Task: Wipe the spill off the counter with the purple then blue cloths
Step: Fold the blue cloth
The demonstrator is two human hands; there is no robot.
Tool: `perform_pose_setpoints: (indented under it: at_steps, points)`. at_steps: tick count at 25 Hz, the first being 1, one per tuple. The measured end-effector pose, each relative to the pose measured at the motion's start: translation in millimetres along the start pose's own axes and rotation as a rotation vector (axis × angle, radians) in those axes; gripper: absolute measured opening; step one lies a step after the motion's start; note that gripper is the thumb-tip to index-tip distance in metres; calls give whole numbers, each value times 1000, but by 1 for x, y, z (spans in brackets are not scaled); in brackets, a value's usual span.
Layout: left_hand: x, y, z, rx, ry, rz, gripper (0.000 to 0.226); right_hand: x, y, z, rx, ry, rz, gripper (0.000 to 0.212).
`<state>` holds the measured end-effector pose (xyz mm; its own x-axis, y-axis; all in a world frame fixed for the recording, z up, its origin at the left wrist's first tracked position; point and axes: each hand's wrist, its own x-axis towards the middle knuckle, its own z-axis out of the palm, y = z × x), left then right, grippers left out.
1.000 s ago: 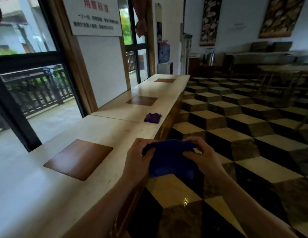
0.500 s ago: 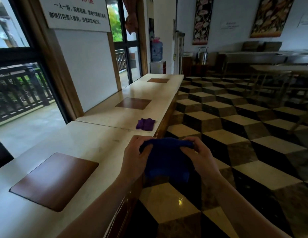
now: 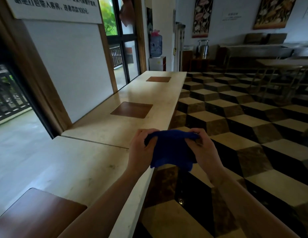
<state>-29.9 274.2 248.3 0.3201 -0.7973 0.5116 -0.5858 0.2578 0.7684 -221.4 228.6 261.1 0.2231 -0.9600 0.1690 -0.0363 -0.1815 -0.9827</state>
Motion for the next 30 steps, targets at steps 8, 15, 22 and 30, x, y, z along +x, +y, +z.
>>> perform_pose_setpoints:
  at_steps: [8, 15, 22, 30]
  points:
    - [129, -72, 81, 71, 30, 18, 43, 166, 48, -15, -53, -17, -36, 18]
    - [233, -107, 133, 92, 116, -49, 29, 313, 65, -25, -26, -158, -67, 17]
    - [301, -175, 120, 169, 277, -153, 32, 429, 95, 50, 3, -324, -75, 21]
    - [339, -261, 30, 223, 549, -293, 37, 507, 109, 205, -13, -630, -118, 16]
